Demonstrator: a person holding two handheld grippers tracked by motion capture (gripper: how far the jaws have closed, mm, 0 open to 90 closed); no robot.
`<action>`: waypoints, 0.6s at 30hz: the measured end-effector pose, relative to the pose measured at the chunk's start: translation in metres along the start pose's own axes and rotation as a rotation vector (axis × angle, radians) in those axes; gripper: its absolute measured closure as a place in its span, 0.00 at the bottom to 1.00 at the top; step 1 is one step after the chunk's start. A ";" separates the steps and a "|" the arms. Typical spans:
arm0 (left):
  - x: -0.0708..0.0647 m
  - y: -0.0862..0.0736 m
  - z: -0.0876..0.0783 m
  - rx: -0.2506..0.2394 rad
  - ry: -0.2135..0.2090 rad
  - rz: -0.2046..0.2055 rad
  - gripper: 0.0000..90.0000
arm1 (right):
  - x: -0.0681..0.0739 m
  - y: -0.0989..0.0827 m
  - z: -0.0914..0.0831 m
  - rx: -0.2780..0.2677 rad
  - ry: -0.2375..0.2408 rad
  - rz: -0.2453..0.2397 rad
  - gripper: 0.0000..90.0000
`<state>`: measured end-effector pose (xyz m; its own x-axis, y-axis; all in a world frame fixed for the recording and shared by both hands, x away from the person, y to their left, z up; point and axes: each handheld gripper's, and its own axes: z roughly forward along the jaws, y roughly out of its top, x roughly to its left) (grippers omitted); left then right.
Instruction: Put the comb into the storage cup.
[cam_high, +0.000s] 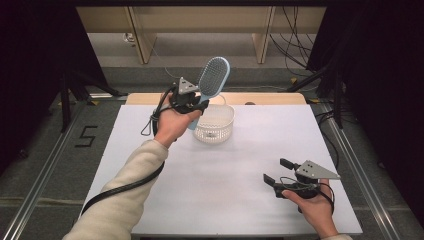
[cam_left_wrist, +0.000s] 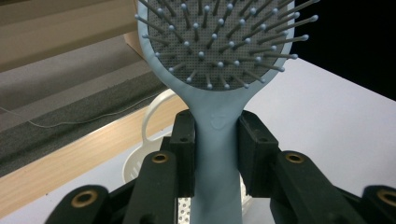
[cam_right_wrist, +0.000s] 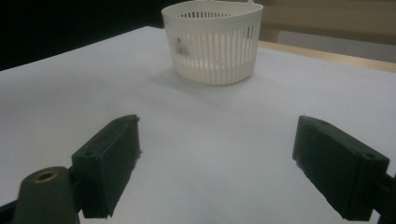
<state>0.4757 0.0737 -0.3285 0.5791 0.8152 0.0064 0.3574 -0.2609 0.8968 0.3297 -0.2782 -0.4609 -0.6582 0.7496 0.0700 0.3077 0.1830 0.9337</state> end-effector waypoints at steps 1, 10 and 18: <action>0.000 0.001 0.001 -0.002 0.001 -0.001 0.77 | 0.000 0.000 0.000 0.002 0.000 -0.001 0.18; 0.002 0.000 0.005 0.000 0.007 -0.009 0.77 | 0.000 0.000 -0.001 0.000 0.001 0.001 0.18; 0.003 0.002 0.009 -0.008 0.007 -0.003 0.77 | 0.000 0.000 -0.001 -0.003 0.003 0.004 0.18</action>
<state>0.4843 0.0708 -0.3302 0.5725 0.8199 0.0066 0.3536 -0.2542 0.9002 0.3295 -0.2789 -0.4606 -0.6589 0.7485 0.0751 0.3087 0.1780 0.9343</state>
